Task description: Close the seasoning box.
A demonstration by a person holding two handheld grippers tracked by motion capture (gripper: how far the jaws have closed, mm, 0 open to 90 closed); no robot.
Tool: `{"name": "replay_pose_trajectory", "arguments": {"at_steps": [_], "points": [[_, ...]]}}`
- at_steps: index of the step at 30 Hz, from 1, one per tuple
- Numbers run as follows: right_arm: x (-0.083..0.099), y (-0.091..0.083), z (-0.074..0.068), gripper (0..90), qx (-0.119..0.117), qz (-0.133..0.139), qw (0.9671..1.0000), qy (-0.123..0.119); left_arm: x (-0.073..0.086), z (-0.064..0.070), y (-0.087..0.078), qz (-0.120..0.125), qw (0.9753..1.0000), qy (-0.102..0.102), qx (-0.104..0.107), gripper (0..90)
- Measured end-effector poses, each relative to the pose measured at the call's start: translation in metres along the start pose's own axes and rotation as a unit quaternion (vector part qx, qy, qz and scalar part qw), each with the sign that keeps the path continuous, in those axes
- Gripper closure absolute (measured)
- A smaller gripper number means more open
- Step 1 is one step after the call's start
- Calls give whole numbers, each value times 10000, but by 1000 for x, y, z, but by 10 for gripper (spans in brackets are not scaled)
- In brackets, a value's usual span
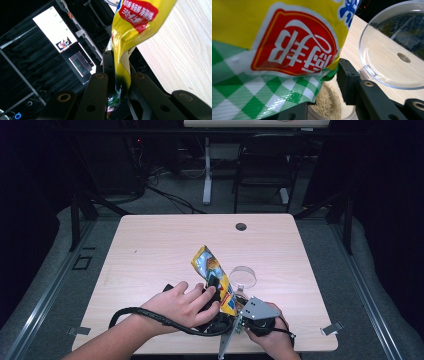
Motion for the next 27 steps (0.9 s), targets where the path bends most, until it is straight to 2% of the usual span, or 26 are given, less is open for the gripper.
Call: {"name": "replay_pose_trajectory", "arguments": {"at_steps": [4,22,27], "points": [[0,-1,0,705,4,27,10000,63,-1,-1,1,28,10000,-1,-21,882],[2,-2,-1,705,-9,16,10000,35,-4,-3,1,47,10000,34,-24,882],[2,-3,0,705,25,19,10000,61,-3,-3,1,57,10000,-10,-16,882]]}}
Point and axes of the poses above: each handheld gripper's, and its own axes: y roughly forward along the jaws, x roughly out of its underside, z roughly to its right, the point moved 8 cm from there along y, roughly forward along the jaws, and after that the axes turned 8 degrees about z, right-handed, at the moved point
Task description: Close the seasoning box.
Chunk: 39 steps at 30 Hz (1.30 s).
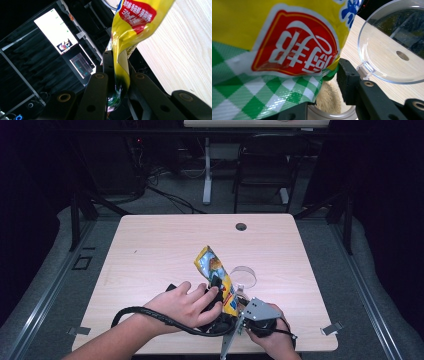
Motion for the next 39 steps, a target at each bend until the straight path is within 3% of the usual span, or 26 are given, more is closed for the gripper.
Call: {"name": "replay_pose_trajectory", "arguments": {"at_steps": [7,9,15,16,17,22,27,28,29,30,31,32,39], "points": [[0,0,0,706,-6,-43,10000,2,4,7,0,-17,9997,-218,89,882],[1,1,0,706,18,-90,9999,-54,4,11,2,72,9994,-335,23,883],[0,2,-2,707,18,-105,9999,-59,11,16,0,-28,9991,-419,115,882],[0,2,-2,707,18,-106,9999,-60,12,19,0,-49,9986,-487,218,882],[0,2,-2,707,30,-106,9999,-87,11,18,0,-6,9987,-505,104,881],[-2,2,-1,708,62,-90,9999,-83,13,21,-1,10,9980,-621,137,878],[-4,2,-1,709,19,-14,10000,-30,16,26,1,27,9959,-885,159,869],[-3,2,-1,709,40,-32,10000,-50,17,25,1,39,9965,-829,123,869],[-3,2,-1,709,42,-26,10000,-49,17,28,2,33,9953,-957,161,869],[-3,3,-1,709,39,-29,10000,-61,18,28,2,48,9956,-922,137,869],[-3,3,-1,709,40,-21,10000,-57,18,32,3,52,9941,-1073,160,869],[-4,3,-1,709,38,-13,10000,-59,19,31,3,40,9948,-1010,129,869],[-6,3,-1,710,47,25,9999,-87,26,42,6,-13,9892,-1451,188,865]]}}
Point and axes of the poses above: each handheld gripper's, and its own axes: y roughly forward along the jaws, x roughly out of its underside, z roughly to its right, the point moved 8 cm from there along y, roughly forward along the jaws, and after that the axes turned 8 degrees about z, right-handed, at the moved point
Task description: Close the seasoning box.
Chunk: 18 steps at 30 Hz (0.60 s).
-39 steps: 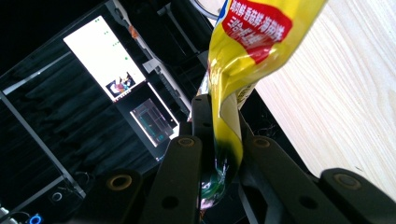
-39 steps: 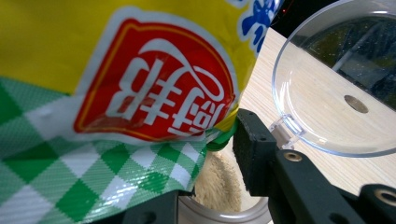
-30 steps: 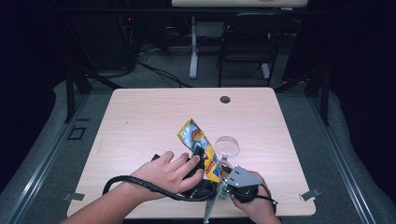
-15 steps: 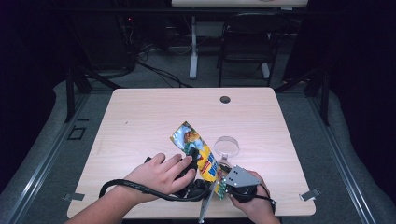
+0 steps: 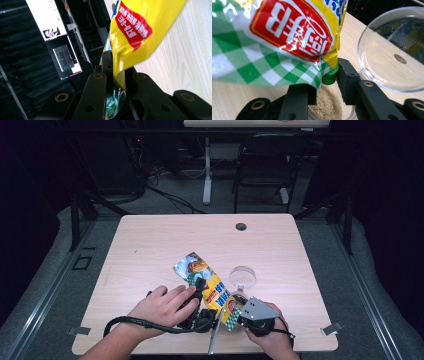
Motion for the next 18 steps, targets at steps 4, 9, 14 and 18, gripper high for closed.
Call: {"name": "replay_pose_trajectory", "arguments": {"at_steps": [4,9,14,18], "points": [[0,0,-1,711,13,0,10000,-25,5,8,5,6,9993,-379,23,864],[-2,0,-1,711,22,43,10000,-53,10,17,9,-13,9975,-703,3,862],[-2,0,0,712,56,55,10000,-41,11,24,11,10,9950,-1002,10,860],[-2,0,0,712,62,63,9999,-50,13,31,13,74,9918,-1277,45,860]]}}
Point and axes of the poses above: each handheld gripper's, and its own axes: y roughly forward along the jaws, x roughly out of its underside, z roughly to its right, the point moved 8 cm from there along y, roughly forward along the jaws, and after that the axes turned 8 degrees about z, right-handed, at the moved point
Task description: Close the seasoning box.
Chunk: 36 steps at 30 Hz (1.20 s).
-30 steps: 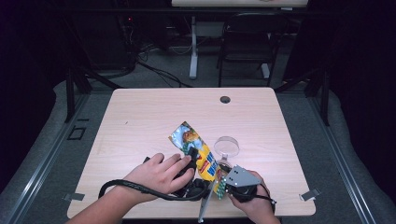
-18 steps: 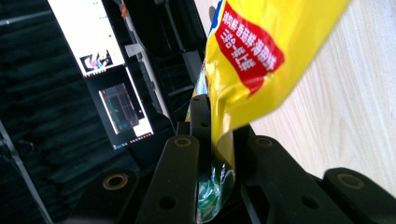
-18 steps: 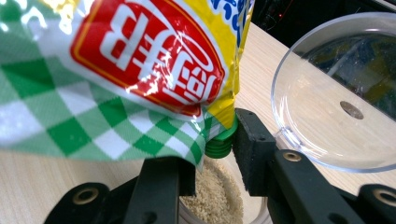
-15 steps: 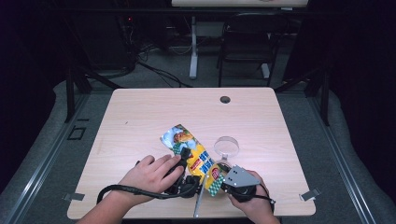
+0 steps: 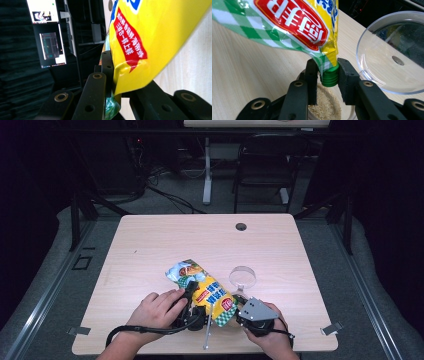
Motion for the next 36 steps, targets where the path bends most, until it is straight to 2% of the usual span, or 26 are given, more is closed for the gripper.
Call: {"name": "replay_pose_trajectory", "arguments": {"at_steps": [7,10,13,18,22,25,28,30,32,33,36], "points": [[0,1,0,713,9,9,10000,9,5,6,3,47,9995,-300,103,850],[0,1,0,713,18,5,10000,-9,7,9,4,72,9994,-329,114,849],[0,1,0,713,20,21,10000,1,8,13,6,148,9982,-567,136,842],[-1,1,0,714,20,47,10000,-8,11,15,7,201,9969,-740,163,835],[-1,2,-1,714,24,19,10000,-37,15,22,9,270,9945,-962,299,830],[-2,2,-2,714,18,28,10000,-51,18,25,10,251,9940,-1012,345,830],[-2,2,-3,714,23,31,10000,-66,18,27,11,319,9921,-1161,358,830],[-2,2,-3,715,19,33,10000,-74,20,29,11,329,9900,-1307,413,830],[-3,2,-3,715,25,37,10000,-85,20,30,12,372,9892,-1357,400,827],[-3,2,-3,715,17,49,10000,-75,20,33,13,369,9881,-1424,444,822],[-4,1,-2,716,7,91,10000,-21,21,38,14,350,9874,-1453,526,808]]}}
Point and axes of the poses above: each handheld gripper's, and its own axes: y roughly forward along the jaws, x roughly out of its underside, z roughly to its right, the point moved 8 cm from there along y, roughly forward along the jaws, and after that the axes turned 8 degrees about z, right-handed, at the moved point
